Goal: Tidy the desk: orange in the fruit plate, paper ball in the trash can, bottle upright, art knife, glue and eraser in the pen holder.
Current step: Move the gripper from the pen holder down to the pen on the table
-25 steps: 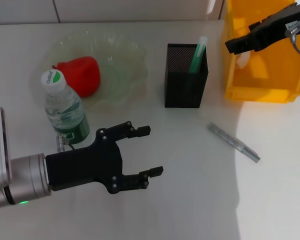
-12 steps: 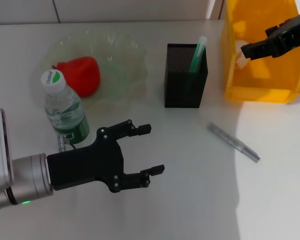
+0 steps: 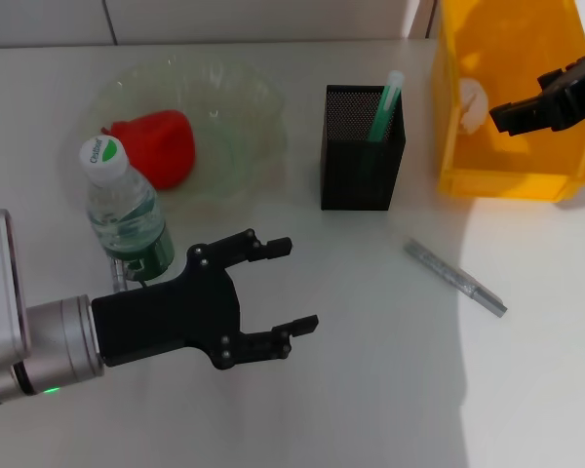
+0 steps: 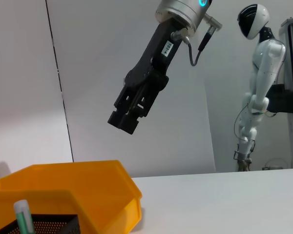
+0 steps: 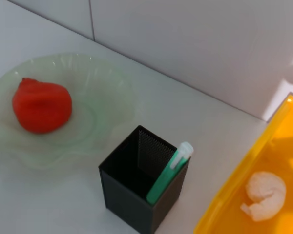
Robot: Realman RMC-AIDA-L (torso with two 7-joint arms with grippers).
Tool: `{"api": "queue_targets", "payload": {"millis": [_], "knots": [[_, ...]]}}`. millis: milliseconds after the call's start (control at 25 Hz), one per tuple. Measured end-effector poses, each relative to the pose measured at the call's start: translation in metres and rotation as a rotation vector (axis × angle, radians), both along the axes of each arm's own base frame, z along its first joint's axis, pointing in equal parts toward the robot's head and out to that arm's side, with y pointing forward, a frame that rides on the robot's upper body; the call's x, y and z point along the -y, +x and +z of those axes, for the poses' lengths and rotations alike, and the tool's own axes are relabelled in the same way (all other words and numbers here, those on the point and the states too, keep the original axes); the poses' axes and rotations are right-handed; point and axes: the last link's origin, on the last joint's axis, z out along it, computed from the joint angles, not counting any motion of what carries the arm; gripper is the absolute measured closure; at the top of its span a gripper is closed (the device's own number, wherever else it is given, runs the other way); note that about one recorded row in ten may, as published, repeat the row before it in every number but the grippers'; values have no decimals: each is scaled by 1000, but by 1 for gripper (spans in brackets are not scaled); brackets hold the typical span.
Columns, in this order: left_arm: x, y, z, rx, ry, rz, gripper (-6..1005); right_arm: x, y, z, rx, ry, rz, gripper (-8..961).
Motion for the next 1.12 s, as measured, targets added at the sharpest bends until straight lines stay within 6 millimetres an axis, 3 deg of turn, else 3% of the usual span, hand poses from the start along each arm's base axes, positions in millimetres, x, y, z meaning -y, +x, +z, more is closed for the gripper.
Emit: {"api": "queue_targets", "payload": {"millis": [240,560,720,1120], "knots": [[2,-3,4,17,15,17,197,8,-1,-1,9,-40,-42,342],[5,-7,-2,16,-8,50,197,24,16,-8,85,-187,-129,347],[6,-9,-4,14,-10,67,197,13,39,-23,91,-258,-154,350],[-3,-7,-13,-7,-26,90,197,-17,54,-48,128,-305,-132,357]]}}
